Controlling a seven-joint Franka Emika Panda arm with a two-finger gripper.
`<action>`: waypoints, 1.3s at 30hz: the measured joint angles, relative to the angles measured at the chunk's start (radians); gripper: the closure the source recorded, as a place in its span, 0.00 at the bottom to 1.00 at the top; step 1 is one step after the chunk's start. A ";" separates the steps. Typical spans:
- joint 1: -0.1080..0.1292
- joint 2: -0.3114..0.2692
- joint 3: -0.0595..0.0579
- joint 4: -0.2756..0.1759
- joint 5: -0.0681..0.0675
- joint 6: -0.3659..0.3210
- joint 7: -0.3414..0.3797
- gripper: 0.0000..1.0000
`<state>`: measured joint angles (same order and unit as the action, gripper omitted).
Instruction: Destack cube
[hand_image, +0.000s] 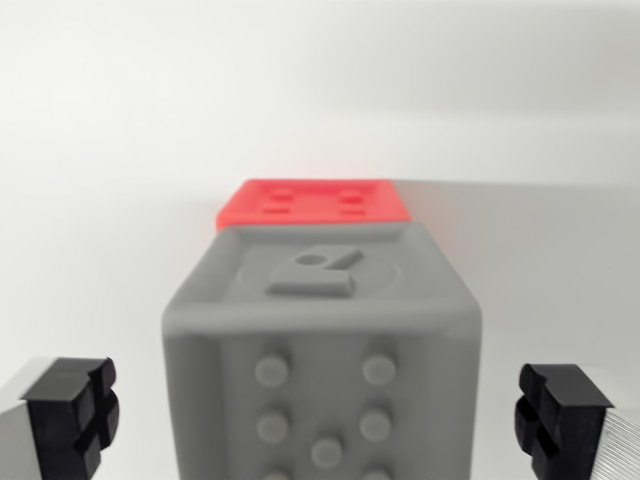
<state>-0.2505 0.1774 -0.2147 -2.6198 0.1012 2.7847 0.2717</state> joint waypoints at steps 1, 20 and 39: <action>-0.001 0.009 0.002 0.001 0.006 0.008 -0.004 0.00; -0.012 0.066 0.023 0.009 0.049 0.058 -0.038 1.00; -0.012 0.066 0.023 0.009 0.049 0.058 -0.038 1.00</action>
<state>-0.2625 0.2437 -0.1915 -2.6106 0.1505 2.8425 0.2338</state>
